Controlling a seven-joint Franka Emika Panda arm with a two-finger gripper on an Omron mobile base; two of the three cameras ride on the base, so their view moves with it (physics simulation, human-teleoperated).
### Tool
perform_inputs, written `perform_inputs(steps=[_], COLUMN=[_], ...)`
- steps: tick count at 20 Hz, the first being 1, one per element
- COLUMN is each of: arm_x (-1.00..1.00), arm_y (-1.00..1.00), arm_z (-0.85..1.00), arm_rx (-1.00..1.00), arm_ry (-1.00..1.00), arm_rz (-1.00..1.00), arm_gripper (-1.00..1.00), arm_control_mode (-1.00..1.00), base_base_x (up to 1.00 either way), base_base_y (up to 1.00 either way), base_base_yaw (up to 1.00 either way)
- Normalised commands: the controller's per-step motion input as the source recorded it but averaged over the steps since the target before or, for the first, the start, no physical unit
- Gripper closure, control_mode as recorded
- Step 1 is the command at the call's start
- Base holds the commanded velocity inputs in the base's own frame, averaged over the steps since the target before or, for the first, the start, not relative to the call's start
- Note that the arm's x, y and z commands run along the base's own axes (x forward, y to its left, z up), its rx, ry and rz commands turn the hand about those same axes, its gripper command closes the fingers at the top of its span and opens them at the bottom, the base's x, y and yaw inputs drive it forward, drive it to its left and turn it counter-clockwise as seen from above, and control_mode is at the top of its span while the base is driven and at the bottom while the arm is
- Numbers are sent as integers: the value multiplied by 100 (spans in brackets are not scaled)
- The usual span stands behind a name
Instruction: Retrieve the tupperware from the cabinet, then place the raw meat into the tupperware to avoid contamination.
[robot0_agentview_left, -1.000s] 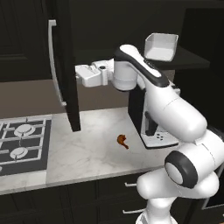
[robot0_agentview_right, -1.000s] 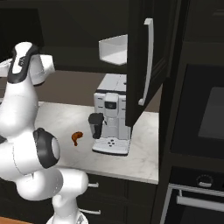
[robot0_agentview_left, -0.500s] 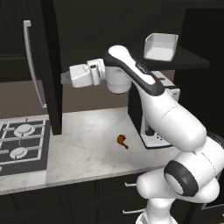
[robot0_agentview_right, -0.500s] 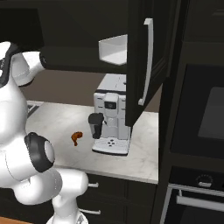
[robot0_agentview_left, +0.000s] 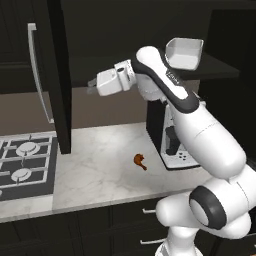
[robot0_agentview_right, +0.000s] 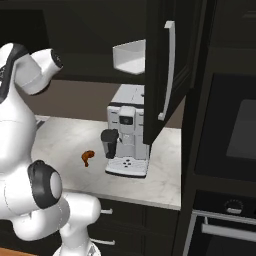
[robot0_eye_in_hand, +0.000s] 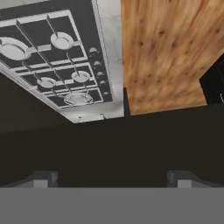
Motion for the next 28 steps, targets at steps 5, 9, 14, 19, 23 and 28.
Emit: perform_inputs(steps=[5, 9, 14, 19, 23, 28], arm_x=[23, 10, -5, -28, -22, -12], arm_y=[-67, -75, -67, -46, -46, -41], arm_z=[-7, -30, -27, -20, -23, -8], arm_rx=[-29, -30, -40, -50, -50, -45], arm_ry=[-2, -3, -10, -27, -22, -13], arm_rz=[-9, -4, -6, -9, -10, -17], arm_gripper=[-100, -100, -100, -100, -100, -100], arm_control_mode=[-100, -100, -100, -100, -100, -100], base_base_x=[0, 0, 0, 0, 0, 0], base_base_y=[0, 0, 0, 0, 0, 0], base_base_yaw=[0, 0, 0, 0, 0, 0])
